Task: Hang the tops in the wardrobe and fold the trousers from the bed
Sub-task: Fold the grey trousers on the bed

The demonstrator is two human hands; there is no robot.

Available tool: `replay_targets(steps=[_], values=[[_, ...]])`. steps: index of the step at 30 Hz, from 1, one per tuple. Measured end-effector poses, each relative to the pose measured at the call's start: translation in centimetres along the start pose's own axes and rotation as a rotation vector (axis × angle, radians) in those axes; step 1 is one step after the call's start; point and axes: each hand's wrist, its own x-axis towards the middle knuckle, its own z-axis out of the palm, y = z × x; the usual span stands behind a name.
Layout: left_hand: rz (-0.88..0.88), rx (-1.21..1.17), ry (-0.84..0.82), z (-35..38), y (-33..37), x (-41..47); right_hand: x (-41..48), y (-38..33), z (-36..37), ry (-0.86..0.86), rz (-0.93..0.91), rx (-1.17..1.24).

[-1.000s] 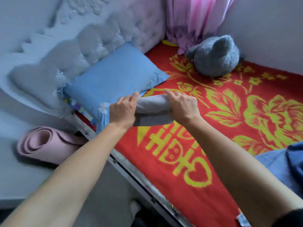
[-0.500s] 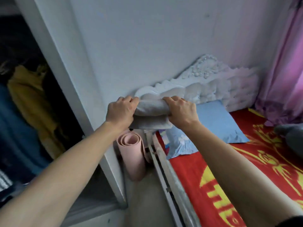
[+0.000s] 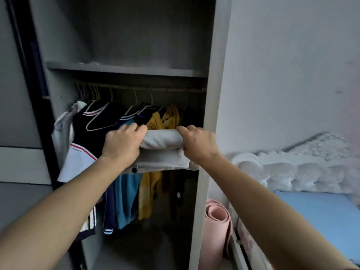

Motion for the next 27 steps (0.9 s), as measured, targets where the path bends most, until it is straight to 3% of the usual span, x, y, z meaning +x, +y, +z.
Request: replay_targets(steps=[7,17,23,27], values=[[-0.061,0.08,0.19,-0.5,-10.9,7.5,13.4,-4.1,-2.4,0.194,-0.088,-0.029],[-0.1,0.115,0.587,-0.2,-13.7,28.5,32.5,4.9,-5.6,0.596,-0.04,-0.244],[-0.087,0.123,0.69,4.0,-13.5,39.9,41.3,9.9,-3.0,0.624,0.041,-0.255],[-0.069,0.103,0.607,7.6,-13.6,45.3,46.1,11.2,0.7,0.564,0.099,-0.27]])
